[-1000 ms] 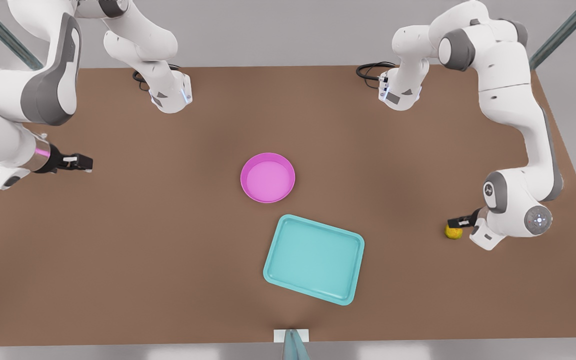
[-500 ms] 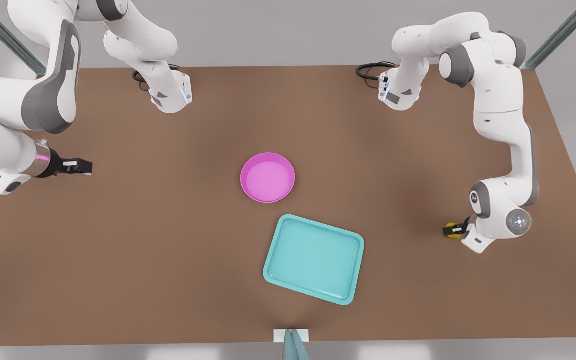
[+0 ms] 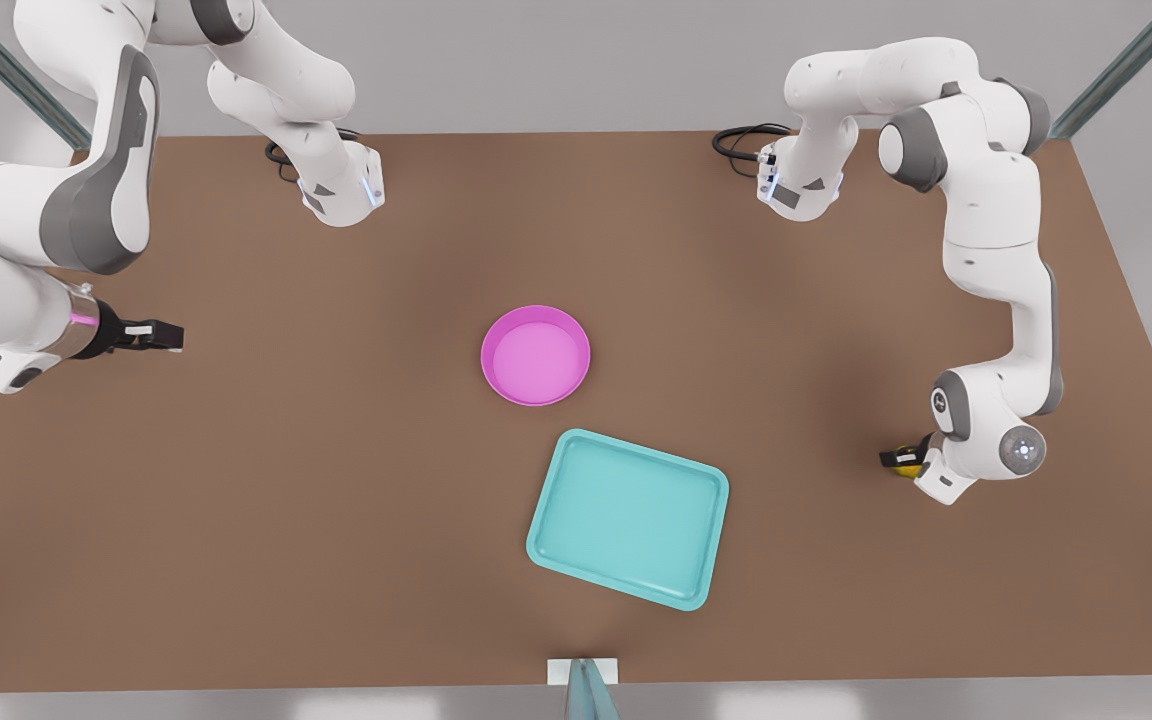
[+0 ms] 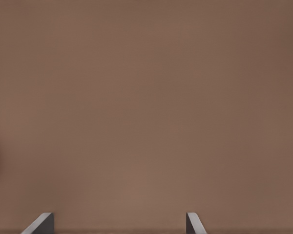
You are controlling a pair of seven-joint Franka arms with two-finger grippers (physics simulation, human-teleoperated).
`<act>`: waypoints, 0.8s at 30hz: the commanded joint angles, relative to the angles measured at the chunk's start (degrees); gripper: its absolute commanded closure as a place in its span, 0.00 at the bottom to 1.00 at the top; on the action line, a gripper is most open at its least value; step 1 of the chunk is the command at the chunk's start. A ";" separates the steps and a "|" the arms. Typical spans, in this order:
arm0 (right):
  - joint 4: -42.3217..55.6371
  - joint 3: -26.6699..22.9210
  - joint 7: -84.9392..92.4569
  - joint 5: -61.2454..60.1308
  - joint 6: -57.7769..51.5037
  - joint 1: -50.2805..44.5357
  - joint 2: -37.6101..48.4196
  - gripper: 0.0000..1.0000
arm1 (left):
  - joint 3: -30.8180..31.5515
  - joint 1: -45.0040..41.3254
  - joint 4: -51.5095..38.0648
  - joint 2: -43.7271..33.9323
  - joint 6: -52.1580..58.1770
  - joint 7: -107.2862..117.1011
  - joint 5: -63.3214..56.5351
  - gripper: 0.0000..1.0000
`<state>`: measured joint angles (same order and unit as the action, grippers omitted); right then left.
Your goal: Place the orange on the plate with the left arm and the plate on the tray with the right arm
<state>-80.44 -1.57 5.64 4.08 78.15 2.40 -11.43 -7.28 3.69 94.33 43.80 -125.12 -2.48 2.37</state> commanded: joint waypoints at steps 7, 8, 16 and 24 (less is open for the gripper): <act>0.02 -0.01 0.16 -0.04 -0.02 0.24 0.01 0.00 | 0.07 0.00 -0.02 -0.82 0.40 -0.42 0.53 0.45; 0.02 -0.01 0.16 -0.13 -0.11 0.41 0.01 0.00 | 0.07 -0.09 -0.02 -0.82 0.40 -0.42 0.53 0.45; 0.11 -0.01 0.16 -0.30 -0.02 0.59 -0.61 0.00 | 4.91 -19.31 -5.81 -14.45 13.84 20.56 0.53 0.45; 0.11 -0.01 0.25 -0.48 0.07 0.94 -0.69 0.00 | 11.85 -46.49 -18.83 -2.05 16.48 53.46 2.81 0.43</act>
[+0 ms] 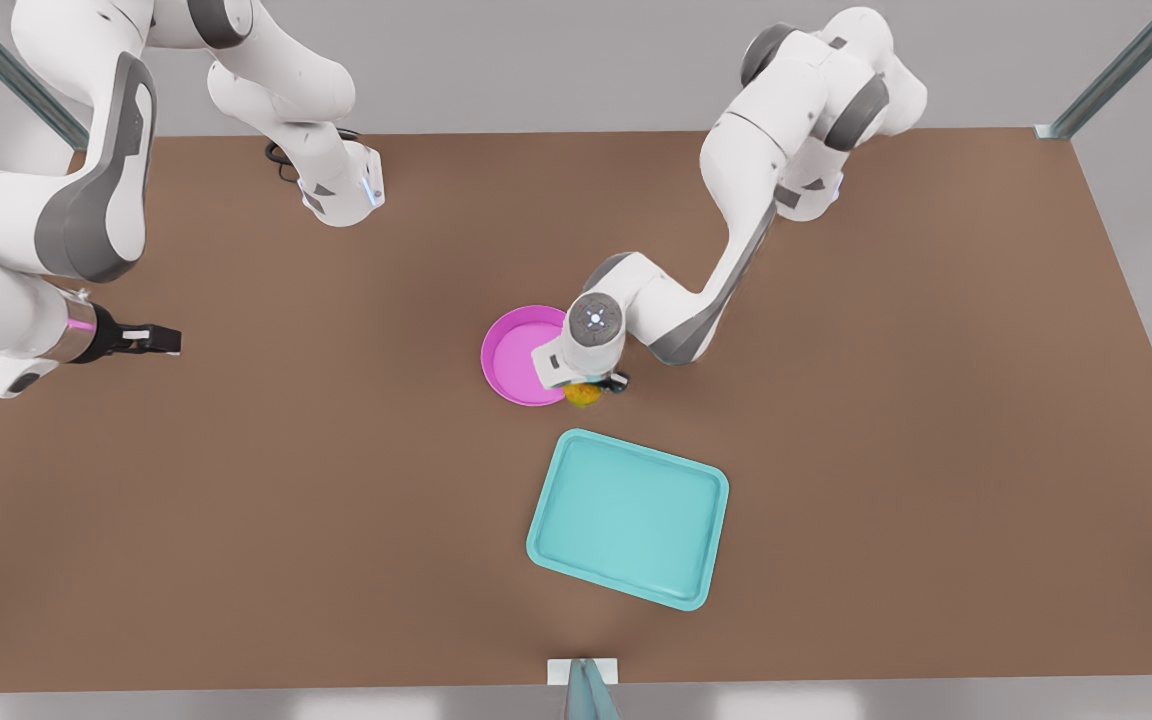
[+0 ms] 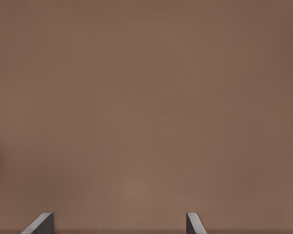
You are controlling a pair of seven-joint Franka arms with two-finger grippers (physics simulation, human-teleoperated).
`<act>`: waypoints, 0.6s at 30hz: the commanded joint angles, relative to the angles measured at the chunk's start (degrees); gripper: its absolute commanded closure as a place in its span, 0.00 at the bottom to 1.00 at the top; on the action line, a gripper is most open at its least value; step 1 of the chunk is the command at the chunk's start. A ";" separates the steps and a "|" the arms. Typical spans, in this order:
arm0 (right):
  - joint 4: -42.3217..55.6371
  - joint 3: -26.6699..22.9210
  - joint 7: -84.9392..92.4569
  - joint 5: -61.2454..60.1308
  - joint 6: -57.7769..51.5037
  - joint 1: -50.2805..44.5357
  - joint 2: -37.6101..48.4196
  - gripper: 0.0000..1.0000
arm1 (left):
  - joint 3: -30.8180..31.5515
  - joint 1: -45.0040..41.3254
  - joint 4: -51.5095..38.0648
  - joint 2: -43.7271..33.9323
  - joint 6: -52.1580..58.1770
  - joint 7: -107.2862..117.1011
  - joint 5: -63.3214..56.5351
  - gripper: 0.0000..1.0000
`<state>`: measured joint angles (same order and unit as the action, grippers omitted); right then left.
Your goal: Place the orange on the plate with the left arm and the plate on the tray with the right arm
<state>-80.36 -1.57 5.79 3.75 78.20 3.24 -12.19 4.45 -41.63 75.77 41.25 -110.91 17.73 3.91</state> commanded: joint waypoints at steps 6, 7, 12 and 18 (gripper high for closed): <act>0.03 -0.01 0.10 -0.23 0.02 0.19 -0.03 0.00 | 2.41 -3.19 0.16 4.01 3.07 33.60 1.98 0.42; 0.03 -0.01 0.10 -0.23 0.02 0.19 -0.11 0.00 | 2.49 -3.63 0.08 4.71 3.07 33.68 1.89 0.41; 0.03 -0.01 0.10 -0.41 0.02 0.19 -0.38 0.00 | 2.67 -4.33 1.92 3.92 4.56 33.33 1.89 0.00; -0.59 -0.01 0.01 -0.76 -1.20 -0.25 -1.78 0.00 | -33.87 -0.47 -7.92 -16.99 42.71 -0.93 7.42 0.00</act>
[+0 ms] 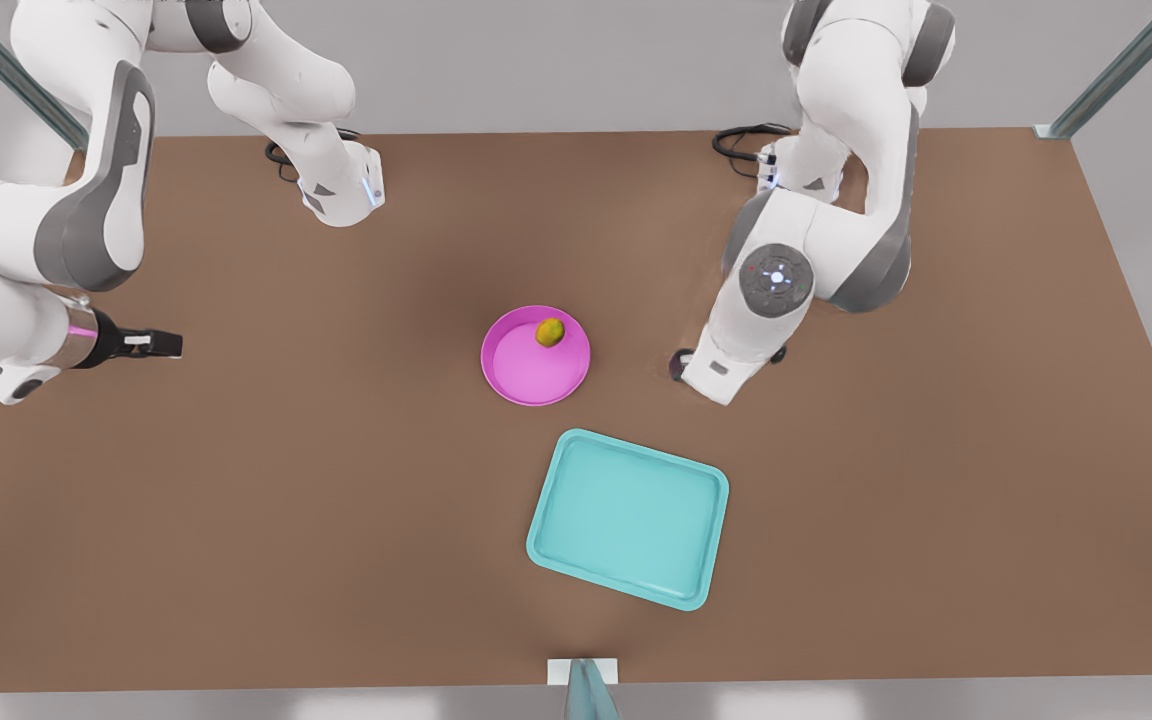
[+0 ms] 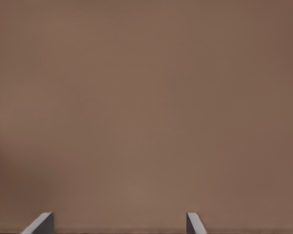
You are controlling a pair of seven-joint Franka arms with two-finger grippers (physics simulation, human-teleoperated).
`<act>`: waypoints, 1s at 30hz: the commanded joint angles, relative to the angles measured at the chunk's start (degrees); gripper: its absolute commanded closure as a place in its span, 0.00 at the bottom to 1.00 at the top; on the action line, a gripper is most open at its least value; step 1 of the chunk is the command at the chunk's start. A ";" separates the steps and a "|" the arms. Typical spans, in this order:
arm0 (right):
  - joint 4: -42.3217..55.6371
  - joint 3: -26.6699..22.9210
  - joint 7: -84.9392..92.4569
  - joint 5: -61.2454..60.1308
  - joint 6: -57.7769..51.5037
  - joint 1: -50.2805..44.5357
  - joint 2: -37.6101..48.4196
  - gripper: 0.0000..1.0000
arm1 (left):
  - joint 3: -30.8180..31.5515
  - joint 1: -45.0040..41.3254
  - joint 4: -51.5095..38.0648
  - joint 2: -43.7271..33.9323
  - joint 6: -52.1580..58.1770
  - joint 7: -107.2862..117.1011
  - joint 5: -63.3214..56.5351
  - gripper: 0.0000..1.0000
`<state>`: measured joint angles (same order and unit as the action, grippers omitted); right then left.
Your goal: Place the orange on the plate with the left arm and the plate on the tray with the right arm
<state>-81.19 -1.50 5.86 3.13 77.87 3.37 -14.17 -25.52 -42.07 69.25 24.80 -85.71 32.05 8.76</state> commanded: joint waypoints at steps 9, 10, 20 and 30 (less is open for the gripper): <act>-36.85 7.03 -0.23 -19.30 39.64 -5.21 1.95 0.00 | 21.66 35.65 12.23 -17.51 3.17 -25.10 -4.46 0.00; -38.25 7.03 -1.11 -21.67 42.62 -7.06 1.69 0.00 | 21.39 35.74 11.52 -17.07 5.11 -25.46 -4.46 0.00; -39.04 7.21 -7.00 -38.37 69.35 -25.78 -9.39 0.00 | 19.11 35.82 10.12 -16.89 8.89 -25.81 -4.63 0.00; -39.31 8.00 -3.05 -39.52 65.39 -28.25 -9.92 0.00 | 18.14 35.56 7.57 -17.77 14.78 -25.72 -3.93 0.00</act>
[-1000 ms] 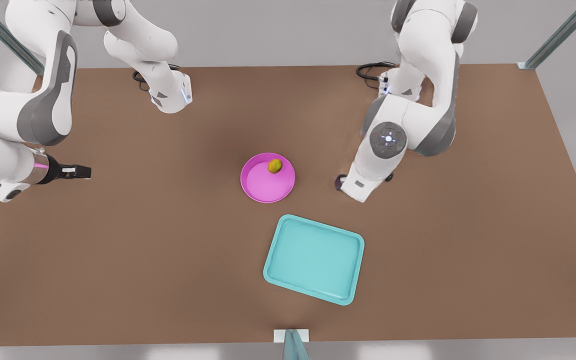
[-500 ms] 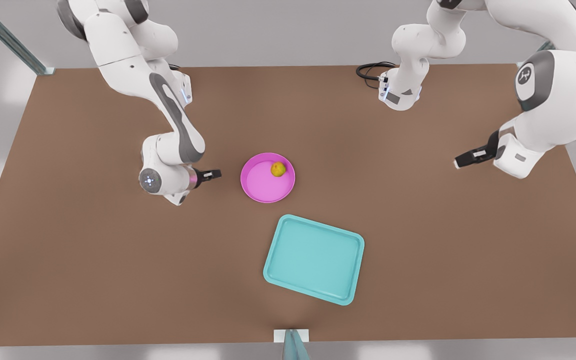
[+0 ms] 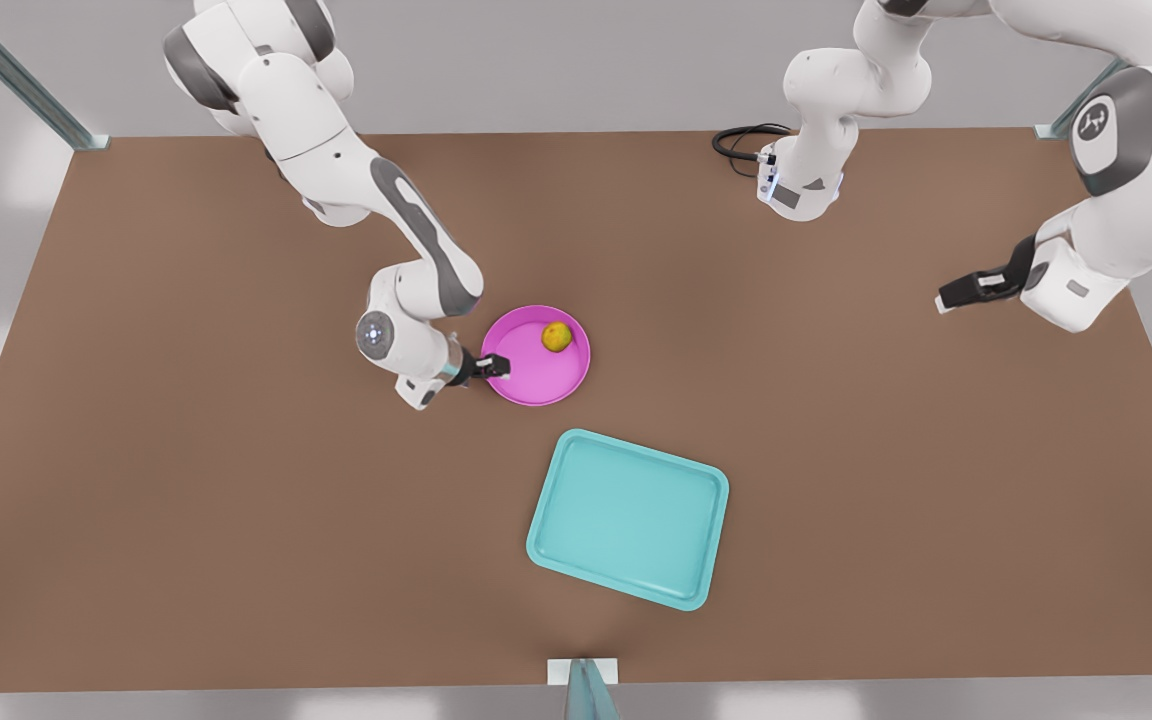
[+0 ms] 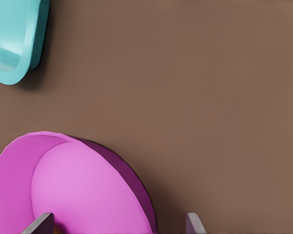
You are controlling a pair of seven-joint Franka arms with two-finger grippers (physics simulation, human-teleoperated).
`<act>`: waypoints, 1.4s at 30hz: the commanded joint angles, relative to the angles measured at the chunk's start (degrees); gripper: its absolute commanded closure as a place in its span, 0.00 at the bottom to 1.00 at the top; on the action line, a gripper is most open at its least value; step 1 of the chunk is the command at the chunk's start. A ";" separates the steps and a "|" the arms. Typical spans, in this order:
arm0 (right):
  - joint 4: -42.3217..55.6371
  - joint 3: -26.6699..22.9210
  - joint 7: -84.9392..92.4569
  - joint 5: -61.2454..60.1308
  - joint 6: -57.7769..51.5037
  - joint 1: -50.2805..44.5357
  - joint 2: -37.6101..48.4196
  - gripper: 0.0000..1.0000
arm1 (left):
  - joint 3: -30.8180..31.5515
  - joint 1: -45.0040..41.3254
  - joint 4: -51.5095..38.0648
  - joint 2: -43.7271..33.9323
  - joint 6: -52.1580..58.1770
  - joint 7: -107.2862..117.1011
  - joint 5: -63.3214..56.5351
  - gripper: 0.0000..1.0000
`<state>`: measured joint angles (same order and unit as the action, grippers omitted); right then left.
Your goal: Place the orange on the plate with the left arm and the plate on the tray with the right arm
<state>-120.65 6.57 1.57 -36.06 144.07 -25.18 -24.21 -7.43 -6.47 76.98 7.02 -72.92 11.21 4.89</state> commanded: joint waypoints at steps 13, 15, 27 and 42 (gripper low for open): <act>-1.25 0.02 1.33 -0.33 -3.35 -2.07 -2.60 0.00 | -0.57 0.05 -2.89 1.50 1.55 -4.97 -0.23 0.00; -1.07 0.10 1.41 -0.33 -3.35 -2.16 -3.30 0.00 | -0.49 -0.03 -2.89 0.98 1.90 -4.97 -0.15 0.00; -0.72 0.11 1.41 -0.33 -3.53 -1.98 -4.45 0.67 | -0.57 0.05 -2.89 0.98 4.63 -4.79 -0.67 0.00; 8.50 0.28 4.14 -2.26 -13.90 6.10 -0.66 0.79 | -2.77 0.14 -5.09 1.94 1.99 -4.97 -0.67 0.00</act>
<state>-113.68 6.84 5.79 -37.80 135.00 -19.77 -24.73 -9.86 -6.65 71.86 9.22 -70.71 6.91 4.26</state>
